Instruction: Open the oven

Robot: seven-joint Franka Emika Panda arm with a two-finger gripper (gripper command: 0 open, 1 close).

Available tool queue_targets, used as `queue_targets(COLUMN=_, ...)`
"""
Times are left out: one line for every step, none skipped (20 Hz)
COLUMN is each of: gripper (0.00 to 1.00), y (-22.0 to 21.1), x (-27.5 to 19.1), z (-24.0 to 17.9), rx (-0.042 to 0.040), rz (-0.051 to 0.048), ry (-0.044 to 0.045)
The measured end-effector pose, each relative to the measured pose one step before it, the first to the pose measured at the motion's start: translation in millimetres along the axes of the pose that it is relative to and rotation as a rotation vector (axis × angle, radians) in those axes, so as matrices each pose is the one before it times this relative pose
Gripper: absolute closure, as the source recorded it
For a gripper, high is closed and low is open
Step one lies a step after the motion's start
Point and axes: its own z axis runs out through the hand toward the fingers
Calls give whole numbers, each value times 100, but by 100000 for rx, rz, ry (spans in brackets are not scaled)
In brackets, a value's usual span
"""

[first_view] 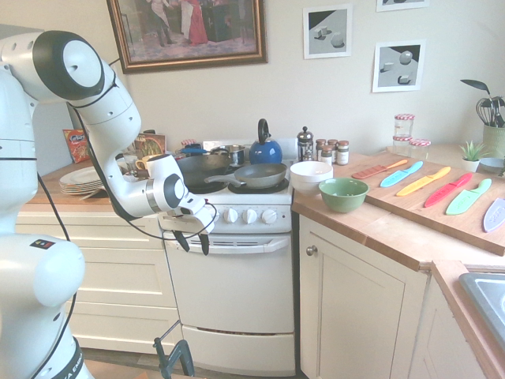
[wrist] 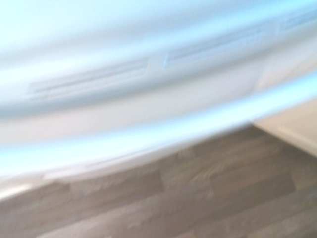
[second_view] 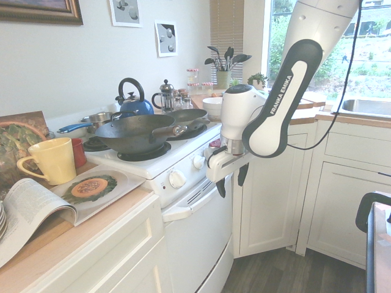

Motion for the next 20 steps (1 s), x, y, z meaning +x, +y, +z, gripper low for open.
queue_targets(gripper=0, y=-454, x=628, z=303, rx=835, rz=582, ry=759)
queue_targets(gripper=0, y=-412, x=582, z=304, rx=834, rz=351, ry=765)
queue_targets(gripper=0, y=-440, x=644, z=366, rx=818, rz=32, ry=601)
queue_targets(gripper=0, y=-385, x=580, z=422, rx=884, rz=-172, ry=369)
queue_targets(gripper=0, y=-260, x=500, z=496, rx=733, rz=-399, ry=38)
queue_targets(gripper=0, y=-243, x=496, z=451, rx=1069, rz=-398, ry=119)
queue_targets(gripper=0, y=-269, x=421, z=385, rx=576, rz=-798, ry=-118)
queue_targets(gripper=0, y=-334, x=291, z=473, rx=524, rz=-980, ry=-233)
queue_targets(gripper=0, y=-442, x=324, z=285, rx=795, rz=-957, ry=18)
queue_targets(gripper=0, y=-656, x=193, z=-37, rx=1290, rz=-1194, ry=-84)
queue_targets(gripper=0, y=-553, x=-211, z=317, rx=758, rz=-1263, ry=-784)
queue_targets(gripper=0, y=-332, x=-312, z=587, rx=99, rz=-1125, ry=-905)
queue_targets(gripper=0, y=-183, x=-427, z=745, rx=-358, rz=-1018, ry=-987)
queue_targets(gripper=0, y=-184, x=-479, z=656, rx=271, rz=-1407, ry=-715)
queue_targets(gripper=0, y=-75, x=-370, z=589, rx=483, rz=-1218, ry=-190)
queue_targets(gripper=0, y=142, x=-195, z=527, rx=621, rz=-1072, ry=276)
queue_targets(gripper=0, y=150, x=-186, z=421, rx=748, rz=-1286, ry=347)
queue_targets(gripper=0, y=194, x=-197, z=325, rx=914, rz=-1029, ry=492)
queue_targets(gripper=0, y=286, x=-185, z=242, rx=844, rz=-682, ry=535)
queue_targets(gripper=0, y=424, x=-274, z=130, rx=914, rz=-522, ry=664)
